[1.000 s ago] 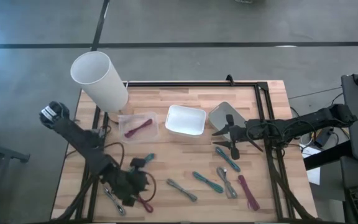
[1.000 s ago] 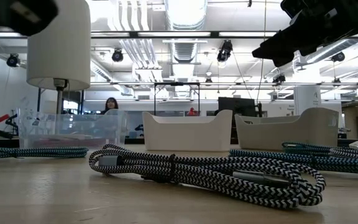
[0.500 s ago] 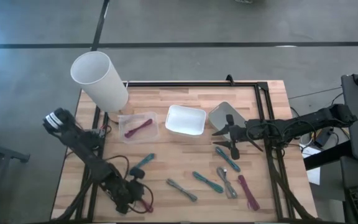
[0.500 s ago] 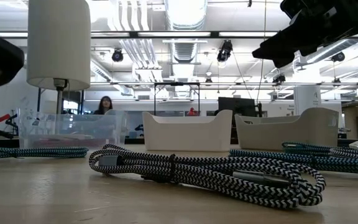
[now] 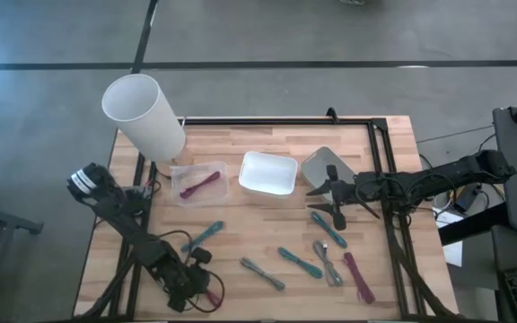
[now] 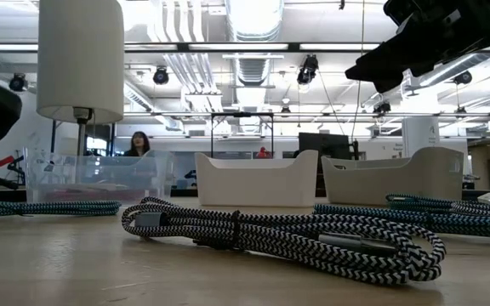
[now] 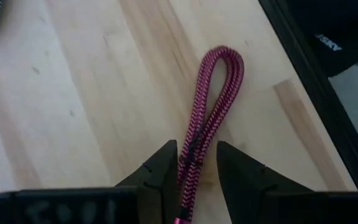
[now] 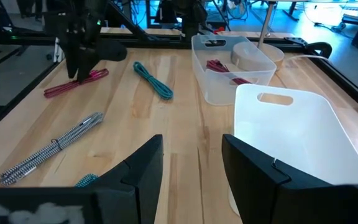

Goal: Pick & Place USB Port
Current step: Put the left pink patterned charger cable into the transparent bin

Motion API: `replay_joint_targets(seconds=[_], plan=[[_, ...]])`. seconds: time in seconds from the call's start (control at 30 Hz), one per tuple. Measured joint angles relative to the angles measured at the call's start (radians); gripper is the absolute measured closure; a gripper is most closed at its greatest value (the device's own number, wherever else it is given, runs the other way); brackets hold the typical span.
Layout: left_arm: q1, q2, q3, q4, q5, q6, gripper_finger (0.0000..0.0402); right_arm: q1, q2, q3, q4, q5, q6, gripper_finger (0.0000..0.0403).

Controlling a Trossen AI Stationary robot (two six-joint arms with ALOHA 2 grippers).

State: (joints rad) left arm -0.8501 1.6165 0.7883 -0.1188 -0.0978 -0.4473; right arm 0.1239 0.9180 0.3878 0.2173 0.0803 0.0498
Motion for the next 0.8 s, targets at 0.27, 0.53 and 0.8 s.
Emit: replay_joint_targets(seconds=[0.27,0.53,0.8], plan=[[0.0,0.048,-0.004,0.003,0.002,0.017,0.0295,0.0,0.0,0.0,0.0,0.0,0.001,0.0241],[0.001,0.045,-0.005,-0.002,-0.002,0.079,0.0374,0.0,0.0,0.0,0.0,0.0,0.001,0.0241],[0.007,-0.03,0.014,-0.007,-0.273,0.082,0.0373,0.0,0.0,0.0,0.001,0.0,0.0,0.0241]])
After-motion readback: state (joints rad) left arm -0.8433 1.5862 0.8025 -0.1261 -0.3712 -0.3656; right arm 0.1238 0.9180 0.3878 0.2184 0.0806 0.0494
